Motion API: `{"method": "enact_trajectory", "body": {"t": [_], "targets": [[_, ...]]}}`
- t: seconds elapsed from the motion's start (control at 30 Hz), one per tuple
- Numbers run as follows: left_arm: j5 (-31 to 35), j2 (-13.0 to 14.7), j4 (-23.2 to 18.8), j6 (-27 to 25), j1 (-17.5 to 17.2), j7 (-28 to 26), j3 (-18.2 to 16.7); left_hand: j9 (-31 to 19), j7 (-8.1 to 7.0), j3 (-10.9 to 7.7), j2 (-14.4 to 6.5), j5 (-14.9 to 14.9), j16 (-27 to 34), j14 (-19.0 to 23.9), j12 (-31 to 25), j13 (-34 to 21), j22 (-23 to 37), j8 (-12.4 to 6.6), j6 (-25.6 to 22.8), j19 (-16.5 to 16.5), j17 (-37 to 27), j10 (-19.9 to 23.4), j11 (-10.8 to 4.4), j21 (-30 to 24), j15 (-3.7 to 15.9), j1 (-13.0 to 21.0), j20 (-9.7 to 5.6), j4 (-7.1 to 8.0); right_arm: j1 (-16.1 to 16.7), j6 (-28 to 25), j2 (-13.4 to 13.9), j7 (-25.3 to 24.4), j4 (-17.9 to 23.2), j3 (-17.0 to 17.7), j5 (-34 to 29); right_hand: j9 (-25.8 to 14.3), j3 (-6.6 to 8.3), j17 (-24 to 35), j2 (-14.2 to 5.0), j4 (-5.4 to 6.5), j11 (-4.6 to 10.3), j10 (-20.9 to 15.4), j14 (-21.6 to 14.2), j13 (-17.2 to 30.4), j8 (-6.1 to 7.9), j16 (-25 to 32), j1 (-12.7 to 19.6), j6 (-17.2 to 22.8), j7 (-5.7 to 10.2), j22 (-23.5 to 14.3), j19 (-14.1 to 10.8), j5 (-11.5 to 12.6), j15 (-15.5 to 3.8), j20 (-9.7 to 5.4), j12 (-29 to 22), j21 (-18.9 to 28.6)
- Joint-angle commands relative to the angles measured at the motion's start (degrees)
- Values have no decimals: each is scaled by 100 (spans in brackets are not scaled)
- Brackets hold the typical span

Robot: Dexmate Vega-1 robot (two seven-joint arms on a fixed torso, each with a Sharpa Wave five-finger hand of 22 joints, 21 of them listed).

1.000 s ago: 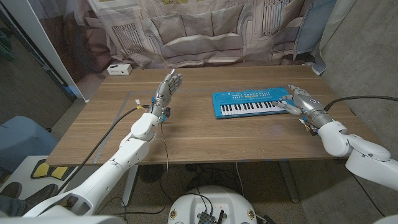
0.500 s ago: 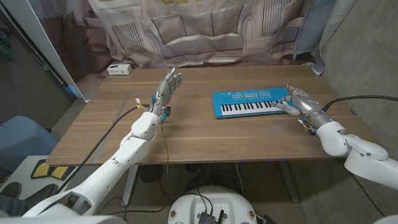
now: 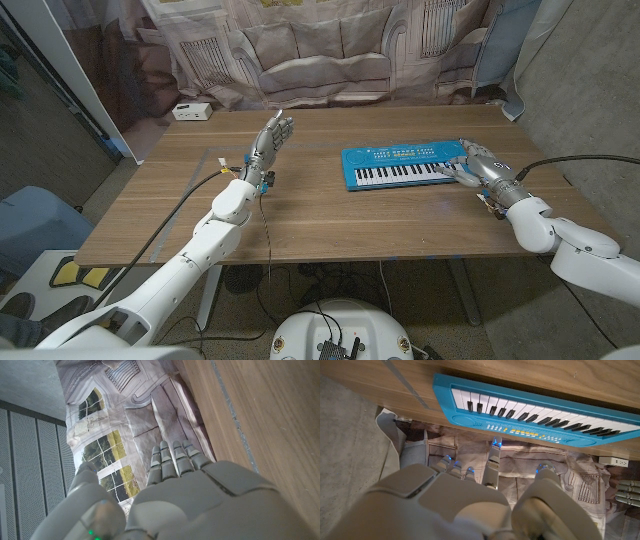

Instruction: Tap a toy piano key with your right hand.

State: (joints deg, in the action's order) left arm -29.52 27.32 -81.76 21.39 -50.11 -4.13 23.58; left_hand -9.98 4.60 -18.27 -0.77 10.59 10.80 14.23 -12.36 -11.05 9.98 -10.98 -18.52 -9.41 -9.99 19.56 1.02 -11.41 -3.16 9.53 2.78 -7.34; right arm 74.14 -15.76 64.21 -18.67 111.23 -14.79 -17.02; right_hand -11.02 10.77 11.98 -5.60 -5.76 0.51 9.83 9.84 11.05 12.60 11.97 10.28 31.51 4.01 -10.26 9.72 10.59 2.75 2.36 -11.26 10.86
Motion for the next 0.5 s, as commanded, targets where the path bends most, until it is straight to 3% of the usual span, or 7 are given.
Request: {"method": "enact_trajectory", "body": {"t": [0.03, 0.5], "targets": [[9, -14, 38, -16, 46, 16, 20, -28, 11, -47, -45, -12, -6, 23, 5, -25, 23, 16, -40, -12, -27, 51, 19, 20, -15, -3, 17, 0, -124, -83, 5, -30, -55, -182, -37, -12, 41, 8, -52, -3, 44, 24, 1154, 11, 7, 14, 0, 41, 50, -10, 687, -2, 4, 17, -44, 55], [66, -1, 27, -50, 91, 4, 47, -28, 20, -49, -51, -13, -6, 21, 13, -26, 23, 17, -39, -31, -27, 38, 3, 11, -17, 2, 5, -1, -292, -165, -1, -63, -165, -400, -133, -12, 55, 7, -62, -8, 61, -2, 1128, 11, 4, 26, 8, 72, 48, -10, 679, -4, -2, 21, -51, 62]]}}
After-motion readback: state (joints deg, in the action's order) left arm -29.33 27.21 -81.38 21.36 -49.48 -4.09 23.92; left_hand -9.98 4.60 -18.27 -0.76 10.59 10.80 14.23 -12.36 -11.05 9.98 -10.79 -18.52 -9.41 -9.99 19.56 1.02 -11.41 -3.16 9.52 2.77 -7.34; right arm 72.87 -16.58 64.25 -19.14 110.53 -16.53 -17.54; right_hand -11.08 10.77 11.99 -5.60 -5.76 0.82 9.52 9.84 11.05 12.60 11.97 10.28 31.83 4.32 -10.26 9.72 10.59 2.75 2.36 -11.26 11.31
